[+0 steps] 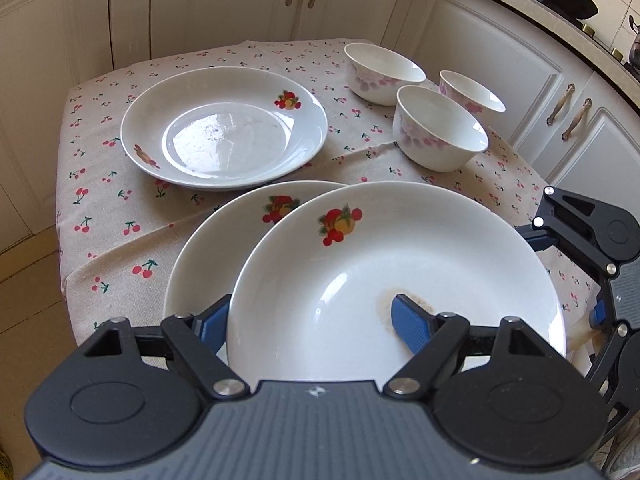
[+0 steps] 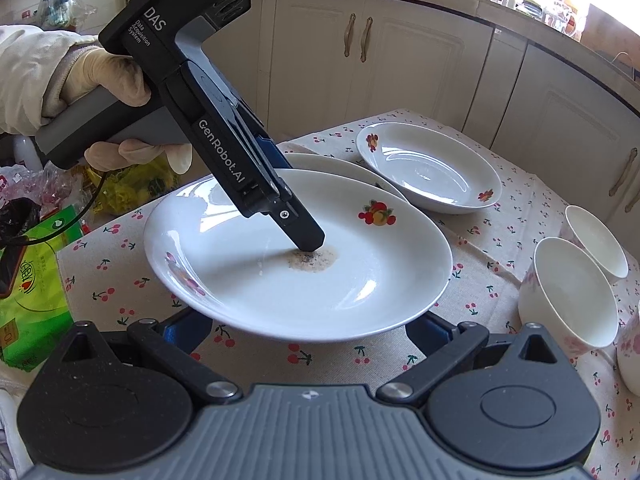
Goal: Organize plates and bowls
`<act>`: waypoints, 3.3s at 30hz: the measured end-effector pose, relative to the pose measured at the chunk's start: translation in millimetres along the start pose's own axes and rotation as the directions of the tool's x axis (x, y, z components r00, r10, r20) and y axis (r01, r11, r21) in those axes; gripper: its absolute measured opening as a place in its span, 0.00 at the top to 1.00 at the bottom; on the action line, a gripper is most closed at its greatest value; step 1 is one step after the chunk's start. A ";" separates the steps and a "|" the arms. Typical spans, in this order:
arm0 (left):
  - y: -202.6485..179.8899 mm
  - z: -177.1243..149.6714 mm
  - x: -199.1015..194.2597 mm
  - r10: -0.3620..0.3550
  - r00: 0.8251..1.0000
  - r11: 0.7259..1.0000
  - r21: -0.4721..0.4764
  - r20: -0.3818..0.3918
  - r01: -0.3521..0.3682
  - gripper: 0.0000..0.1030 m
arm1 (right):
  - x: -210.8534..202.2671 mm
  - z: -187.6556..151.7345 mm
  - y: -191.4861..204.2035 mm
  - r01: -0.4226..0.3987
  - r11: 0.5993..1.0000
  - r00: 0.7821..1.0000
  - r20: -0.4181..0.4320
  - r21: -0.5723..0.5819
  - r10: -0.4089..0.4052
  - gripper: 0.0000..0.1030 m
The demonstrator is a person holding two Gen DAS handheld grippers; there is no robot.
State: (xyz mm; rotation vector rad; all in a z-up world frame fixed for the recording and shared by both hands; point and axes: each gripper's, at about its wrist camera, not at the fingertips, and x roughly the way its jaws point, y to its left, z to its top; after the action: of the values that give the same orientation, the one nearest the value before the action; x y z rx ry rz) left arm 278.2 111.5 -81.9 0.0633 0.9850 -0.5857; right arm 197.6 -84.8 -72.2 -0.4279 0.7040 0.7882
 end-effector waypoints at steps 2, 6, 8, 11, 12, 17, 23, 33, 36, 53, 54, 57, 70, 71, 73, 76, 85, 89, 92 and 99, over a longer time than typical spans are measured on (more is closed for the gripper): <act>0.2 0.6 0.3 -0.001 1.000 1.000 0.002 -0.005 0.001 0.20 | -0.1 0.5 0.8 0.001 1.000 1.000 -0.007 -0.001 -0.001 0.00; -0.3 1.8 -0.1 0.007 1.000 1.000 0.017 -0.009 -0.007 0.20 | 0.2 1.9 0.8 0.001 1.000 1.000 -0.021 0.004 -0.001 0.00; 0.0 2.0 -0.1 0.010 1.000 1.000 0.022 -0.011 -0.009 0.20 | 0.8 3.0 1.3 0.002 1.000 1.000 -0.027 0.008 -0.001 0.00; 2.4 1.3 0.7 0.008 1.000 1.000 0.017 -0.018 -0.008 0.20 | 0.3 3.4 2.5 0.001 1.000 1.000 -0.029 0.010 0.000 0.00; 3.1 1.1 1.1 0.010 1.000 1.000 0.017 -0.021 -0.009 0.20 | 0.1 3.6 2.3 -0.001 1.000 1.000 -0.029 0.012 0.002 0.00; 5.1 1.2 1.9 0.018 1.000 1.000 0.018 -0.022 -0.018 0.20 | -0.3 5.0 2.5 -0.006 1.000 1.000 -0.028 0.019 0.007 0.00; 7.2 4.0 -1.8 0.034 0.999 0.999 0.018 -0.007 -0.034 0.20 | -0.6 5.6 1.2 -0.009 0.999 1.000 -0.028 0.036 0.010 0.00; 9.1 3.4 -7.6 0.038 0.999 0.999 0.012 0.013 -0.038 0.20 | 0.6 4.9 1.9 -0.004 0.999 1.000 -0.027 0.036 0.005 0.00; 9.1 4.0 -12.7 0.042 0.999 0.999 0.015 0.028 -0.042 0.18 | 0.6 5.1 3.2 0.006 0.999 1.000 -0.026 0.032 -0.005 0.00; 13.9 -3.7 -32.3 0.082 0.991 0.997 -0.025 0.105 -0.080 0.16 | -9.3 -0.4 2.1 -0.005 0.995 1.000 -0.017 0.096 0.007 0.00; 12.9 -4.3 -35.8 0.066 0.991 0.997 -0.034 0.113 -0.063 0.16 | -12.8 -1.1 1.7 0.001 0.995 1.000 -0.005 0.103 0.000 0.00; 2.8 -6.7 -47.0 0.080 0.986 0.997 -0.013 0.147 -0.079 0.14 | -22.7 -2.9 -0.9 0.017 0.991 0.999 0.029 0.133 -0.021 0.00; -20.4 -0.8 -78.2 0.171 0.955 0.984 0.006 0.244 -0.177 0.08 | -55.6 3.7 -32.9 0.091 0.975 0.978 0.168 0.201 -0.126 0.00; -20.1 2.6 -78.3 0.179 0.953 0.983 0.004 0.247 -0.185 0.08 | -54.9 5.1 -36.8 0.090 0.977 0.978 0.170 0.194 -0.123 0.00; -17.7 9.3 -77.8 0.189 0.948 0.981 0.003 0.256 -0.196 0.08 | -51.6 9.4 -46.8 0.083 0.980 0.979 0.168 0.181 -0.114 0.00; -10.8 21.9 -73.2 0.212 0.944 0.976 -0.011 0.254 -0.216 0.08 | -44.5 17.5 -62.3 0.065 0.985 0.982 0.167 0.157 -0.091 0.00; 26.4 61.3 -37.3 0.272 0.938 0.962 -0.051 0.214 -0.267 0.08 | -14.3 47.6 -117.1 0.011 0.999 0.989 0.147 0.030 -0.015 0.00; 42.3 76.4 -16.9 0.282 0.941 0.959 -0.069 0.189 -0.274 0.08 | 7.7 60.3 -137.4 -0.009 0.999 0.995 0.098 -0.045 0.013 0.00; 51.3 85.0 -3.2 0.278 0.945 0.960 -0.069 0.173 -0.270 0.08 | 29.4 69.2 -150.1 -0.032 0.994 0.999 0.040 -0.105 0.036 0.00; 73.6 99.3 26.3 0.262 0.955 0.964 -0.088 0.138 -0.251 0.08 | 73.6 81.8 -174.9 -0.104 0.981 0.992 -0.084 -0.165 0.091 0.00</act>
State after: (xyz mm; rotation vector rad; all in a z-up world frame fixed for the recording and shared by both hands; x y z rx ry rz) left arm 401.4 131.5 -62.3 0.0834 0.8345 -0.3120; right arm 401.4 -112.1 -51.6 -0.5835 0.7360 0.9323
